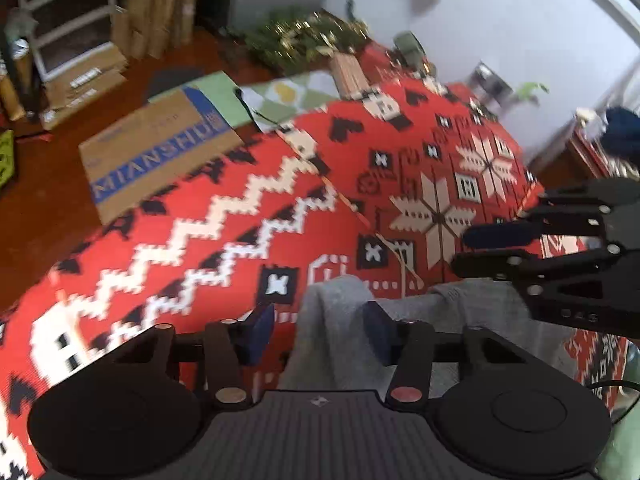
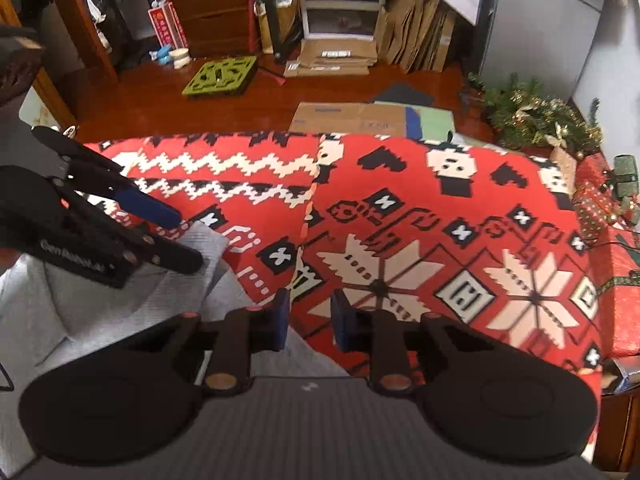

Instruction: Fold clothes

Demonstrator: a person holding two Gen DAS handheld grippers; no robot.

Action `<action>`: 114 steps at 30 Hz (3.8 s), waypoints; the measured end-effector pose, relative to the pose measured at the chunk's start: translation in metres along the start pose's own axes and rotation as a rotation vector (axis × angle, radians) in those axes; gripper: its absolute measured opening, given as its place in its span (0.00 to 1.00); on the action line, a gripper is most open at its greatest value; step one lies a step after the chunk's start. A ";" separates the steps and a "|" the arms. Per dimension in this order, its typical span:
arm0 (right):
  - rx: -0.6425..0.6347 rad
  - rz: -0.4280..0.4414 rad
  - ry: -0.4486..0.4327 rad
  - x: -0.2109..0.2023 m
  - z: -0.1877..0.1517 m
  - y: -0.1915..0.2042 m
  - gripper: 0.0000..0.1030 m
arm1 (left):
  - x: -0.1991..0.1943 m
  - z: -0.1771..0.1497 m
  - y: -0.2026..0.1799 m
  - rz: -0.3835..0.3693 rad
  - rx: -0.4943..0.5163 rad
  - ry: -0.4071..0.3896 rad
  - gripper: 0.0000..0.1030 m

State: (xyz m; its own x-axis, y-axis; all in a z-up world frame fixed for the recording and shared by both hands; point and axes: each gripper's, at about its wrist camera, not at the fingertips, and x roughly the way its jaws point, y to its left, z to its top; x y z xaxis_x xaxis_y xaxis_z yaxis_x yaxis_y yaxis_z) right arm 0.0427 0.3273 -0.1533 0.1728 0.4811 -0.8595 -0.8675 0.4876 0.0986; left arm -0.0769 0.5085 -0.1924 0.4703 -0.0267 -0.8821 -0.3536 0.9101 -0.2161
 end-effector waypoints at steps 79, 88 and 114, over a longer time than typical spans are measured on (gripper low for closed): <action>-0.681 0.309 0.159 0.090 0.065 0.323 0.17 | -0.163 -0.284 0.102 0.292 -0.457 -0.125 0.43; -0.697 0.333 0.193 0.085 0.049 0.319 0.33 | -0.154 -0.280 0.110 0.297 -0.435 -0.118 0.43; -0.410 0.314 -0.004 0.056 0.064 0.281 0.23 | -0.170 -0.286 0.108 0.326 -0.508 -0.111 0.43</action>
State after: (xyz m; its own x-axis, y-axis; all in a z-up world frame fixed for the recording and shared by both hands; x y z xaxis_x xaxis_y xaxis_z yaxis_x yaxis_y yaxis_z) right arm -0.1611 0.5378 -0.1415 -0.1239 0.5613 -0.8182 -0.9893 -0.0058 0.1459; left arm -0.4261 0.4927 -0.1860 0.3443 0.2882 -0.8935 -0.8222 0.5520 -0.1388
